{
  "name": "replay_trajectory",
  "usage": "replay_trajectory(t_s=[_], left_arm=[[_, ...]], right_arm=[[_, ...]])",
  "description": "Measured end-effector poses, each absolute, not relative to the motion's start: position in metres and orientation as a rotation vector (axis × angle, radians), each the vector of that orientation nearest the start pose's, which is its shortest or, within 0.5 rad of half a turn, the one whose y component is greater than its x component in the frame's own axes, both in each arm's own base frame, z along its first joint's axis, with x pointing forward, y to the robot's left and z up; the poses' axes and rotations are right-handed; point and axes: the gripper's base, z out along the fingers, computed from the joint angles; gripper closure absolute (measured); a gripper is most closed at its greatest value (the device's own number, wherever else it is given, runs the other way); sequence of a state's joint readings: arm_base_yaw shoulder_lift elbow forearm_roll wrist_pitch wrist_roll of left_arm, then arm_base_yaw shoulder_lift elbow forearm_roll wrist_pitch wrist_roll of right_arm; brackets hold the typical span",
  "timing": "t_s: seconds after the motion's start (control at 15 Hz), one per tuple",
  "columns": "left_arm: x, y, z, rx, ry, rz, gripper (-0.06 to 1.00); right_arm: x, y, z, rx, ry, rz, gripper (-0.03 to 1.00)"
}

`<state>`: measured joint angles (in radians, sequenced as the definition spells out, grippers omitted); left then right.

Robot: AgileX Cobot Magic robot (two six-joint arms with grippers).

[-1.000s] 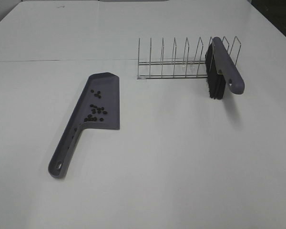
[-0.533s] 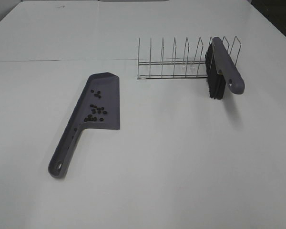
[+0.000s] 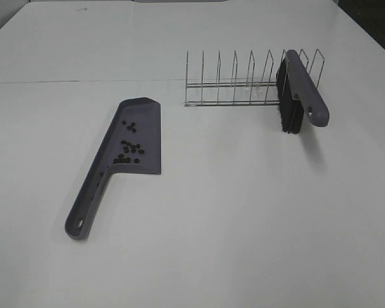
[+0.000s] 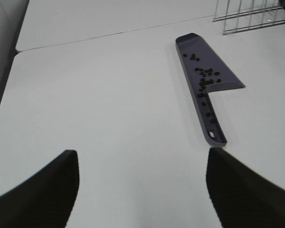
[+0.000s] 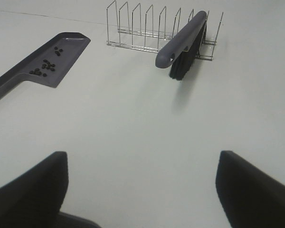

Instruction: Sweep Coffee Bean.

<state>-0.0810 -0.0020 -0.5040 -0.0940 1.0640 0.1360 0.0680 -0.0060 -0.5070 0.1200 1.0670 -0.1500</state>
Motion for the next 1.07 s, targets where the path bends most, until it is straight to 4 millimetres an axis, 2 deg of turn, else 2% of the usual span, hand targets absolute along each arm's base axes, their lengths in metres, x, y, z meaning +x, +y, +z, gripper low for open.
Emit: replay_trajectory(t_s=[1.07], left_arm=[[-0.0064, -0.0071, 0.2784, 0.193, 2.029, -0.059, 0.26]], right_arm=[[-0.0076, 0.0107, 0.2794, -0.187, 2.021, 0.086, 0.25]])
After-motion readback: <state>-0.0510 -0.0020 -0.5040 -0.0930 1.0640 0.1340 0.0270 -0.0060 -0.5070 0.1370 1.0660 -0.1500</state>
